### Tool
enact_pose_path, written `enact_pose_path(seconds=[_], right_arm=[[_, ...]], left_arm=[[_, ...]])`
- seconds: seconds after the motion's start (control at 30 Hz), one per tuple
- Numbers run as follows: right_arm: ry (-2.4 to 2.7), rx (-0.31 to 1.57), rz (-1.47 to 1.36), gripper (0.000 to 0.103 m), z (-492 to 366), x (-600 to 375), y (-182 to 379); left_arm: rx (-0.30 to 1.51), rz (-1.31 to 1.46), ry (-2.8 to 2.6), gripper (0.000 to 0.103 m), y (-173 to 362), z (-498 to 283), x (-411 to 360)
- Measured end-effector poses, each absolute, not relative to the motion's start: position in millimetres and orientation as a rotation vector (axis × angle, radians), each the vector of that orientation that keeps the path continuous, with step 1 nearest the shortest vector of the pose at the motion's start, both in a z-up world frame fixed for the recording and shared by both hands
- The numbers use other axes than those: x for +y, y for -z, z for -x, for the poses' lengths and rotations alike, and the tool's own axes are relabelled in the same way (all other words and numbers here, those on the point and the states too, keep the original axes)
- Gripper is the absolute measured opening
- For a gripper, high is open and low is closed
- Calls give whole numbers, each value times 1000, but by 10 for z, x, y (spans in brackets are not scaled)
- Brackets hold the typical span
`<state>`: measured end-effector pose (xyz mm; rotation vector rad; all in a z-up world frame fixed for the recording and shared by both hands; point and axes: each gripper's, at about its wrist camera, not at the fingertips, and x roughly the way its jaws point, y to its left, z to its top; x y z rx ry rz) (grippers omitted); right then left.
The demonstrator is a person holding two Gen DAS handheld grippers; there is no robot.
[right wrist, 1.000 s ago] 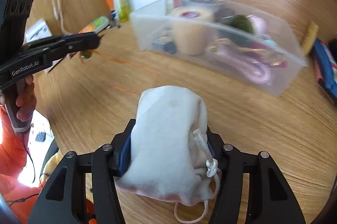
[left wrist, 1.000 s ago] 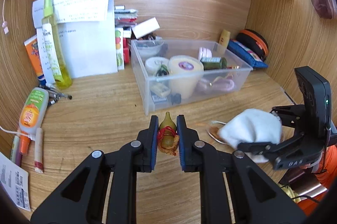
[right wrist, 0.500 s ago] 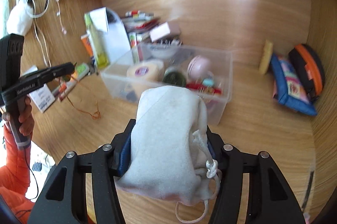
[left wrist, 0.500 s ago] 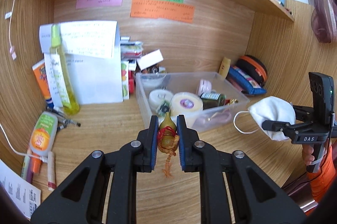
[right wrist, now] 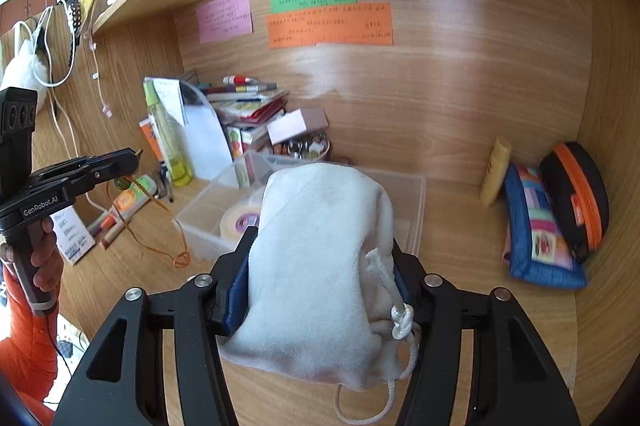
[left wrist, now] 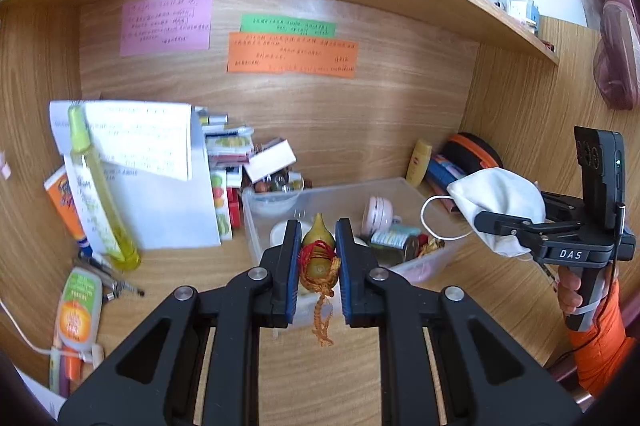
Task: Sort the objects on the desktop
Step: 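Lift the gourd charm and white pouch and carry both over the clear box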
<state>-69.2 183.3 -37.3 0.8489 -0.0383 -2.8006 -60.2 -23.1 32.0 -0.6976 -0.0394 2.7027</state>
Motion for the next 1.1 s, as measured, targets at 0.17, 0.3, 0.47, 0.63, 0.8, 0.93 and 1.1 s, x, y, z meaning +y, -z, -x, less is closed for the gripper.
enact_pose_path(seconds=[0.17,0.3,0.47,0.63,0.8,0.93,1.1], right_arm=[[2810,-34,-824,53,892,1828,279],[2812,-41,-807,53,1073,1805,230],[2791,-66,-821,53,1342,1739,198],[2769,-113,-859,53,1574,1710,281],[2767,-135,-924,53,1763,1663,467],[2748,-156,-995,53,1842,1644,651],[2758,-102,-1035,53,1867,1598,807]], left_arm=[[-22,681,-2721,16,-423,779,-178],[-36,694,-2721,16,-448,992,-156],[-67,686,-2722,16,-493,1217,-136],[-92,676,-2730,16,-544,1402,-132],[-92,713,-2739,16,-394,1585,-116],[-104,784,-2717,16,-165,1712,-106],[-86,881,-2697,16,111,1842,-95]])
